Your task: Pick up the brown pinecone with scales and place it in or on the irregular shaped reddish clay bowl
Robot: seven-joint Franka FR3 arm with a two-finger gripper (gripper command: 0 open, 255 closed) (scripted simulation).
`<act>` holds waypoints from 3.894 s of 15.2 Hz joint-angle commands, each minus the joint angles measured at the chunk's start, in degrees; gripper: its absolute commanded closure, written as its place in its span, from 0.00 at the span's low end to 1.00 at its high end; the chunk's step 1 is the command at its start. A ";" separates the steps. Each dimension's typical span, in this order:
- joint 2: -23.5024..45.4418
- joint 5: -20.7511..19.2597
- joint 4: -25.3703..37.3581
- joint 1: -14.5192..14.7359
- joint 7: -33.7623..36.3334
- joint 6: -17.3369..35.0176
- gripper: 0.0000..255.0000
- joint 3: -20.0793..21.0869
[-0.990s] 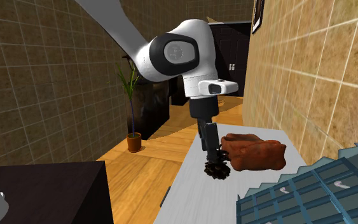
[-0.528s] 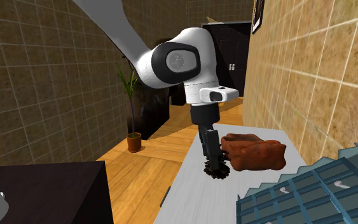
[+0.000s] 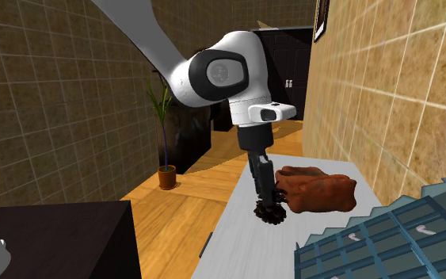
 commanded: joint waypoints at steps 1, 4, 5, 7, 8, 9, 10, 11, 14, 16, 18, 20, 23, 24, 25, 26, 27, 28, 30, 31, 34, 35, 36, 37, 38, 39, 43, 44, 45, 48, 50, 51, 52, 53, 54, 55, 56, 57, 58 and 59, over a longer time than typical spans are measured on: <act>0.52 -0.20 -0.58 -0.41 0.13 -0.76 1.00 -0.65; 0.69 -0.49 -1.12 -0.40 0.36 -0.04 1.00 -0.79; 0.60 -0.02 -0.21 -0.53 -0.23 -1.01 1.00 -0.67; -0.50 0.55 -0.07 -0.65 -0.82 -2.20 1.00 -0.44; -1.04 0.83 0.02 -0.73 -1.11 -2.81 1.00 -0.31; -1.57 1.10 0.12 -0.79 -1.39 -3.41 1.00 -0.19; -2.09 1.37 0.24 -0.85 -1.67 -4.02 1.00 -0.09; -2.60 1.64 0.37 -0.90 -1.95 -4.64 1.00 0.02; -4.09 2.42 0.83 -1.03 -2.77 -6.51 1.00 0.30; -5.03 2.92 1.20 -1.10 -3.30 -7.77 1.00 0.46; -5.94 3.40 1.62 -1.16 -3.82 -9.05 1.00 0.61; -6.81 3.85 2.10 -1.21 -4.32 -10.34 1.00 0.74; -8.04 4.50 2.91 -1.26 -5.04 -12.31 1.00 0.91; -8.43 4.71 3.20 -1.28 -5.27 -12.97 1.00 0.95; -8.81 4.91 3.51 -1.29 -5.50 -13.63 1.00 1.00; -9.18 5.11 3.83 -1.30 -5.73 -14.30 1.00 1.05; -9.54 5.30 4.16 -1.31 -5.95 -14.96 1.00 1.09; -9.89 5.48 4.51 -1.31 -6.17 -15.64 1.00 1.12; -10.56 5.83 5.24 -1.32 -6.59 -16.99 1.00 1.20; -10.87 6.00 5.63 -1.32 -6.80 -17.67 1.00 1.23; -11.76 6.47 6.86 -1.32 -7.40 -19.72 1.00 1.31; -12.04 6.62 7.29 -1.32 -7.60 -20.41 1.00 1.34; -12.30 6.77 7.74 -1.32 -7.79 -21.11 1.00 1.36; -12.55 6.90 8.20 -1.32 -7.97 -21.80 1.00 1.39; -12.62 6.94 8.30 -1.32 -8.02 -21.95 1.00 1.39; -10.58 6.66 11.03 -0.87 -7.38 -22.82 1.00 1.66; -2.10 5.55 22.99 1.13 -5.23 -26.91 1.00 2.48; 0.16 5.29 26.30 1.70 -4.81 -28.11 1.00 2.60; 2.49 5.02 29.79 2.31 -4.45 -29.39 1.00 2.70; 10.12 4.29 41.61 4.32 -3.70 -33.90 1.00 2.82; 16.09 3.87 51.25 5.89 -3.59 -37.71 1.00 2.74; 20.77 3.61 59.05 7.08 -3.77 -40.86 1.00 2.60; 20.73 3.60 58.22 7.04 -3.61 -40.09 1.00 2.55; 20.70 3.56 57.41 6.99 -3.44 -39.32 1.00 2.53; 20.67 3.51 56.58 6.93 -3.27 -38.55 1.00 2.52; 20.68 3.46 55.84 6.88 -3.10 -37.81 1.00 2.50; 20.73 3.41 55.17 6.83 -2.94 -37.11 1.00 2.49; 20.78 3.35 54.49 6.79 -2.77 -36.40 1.00 2.47; 20.85 3.29 53.84 6.75 -2.61 -35.70 1.00 2.45; 20.93 3.23 53.21 6.71 -2.45 -35.01 1.00 2.43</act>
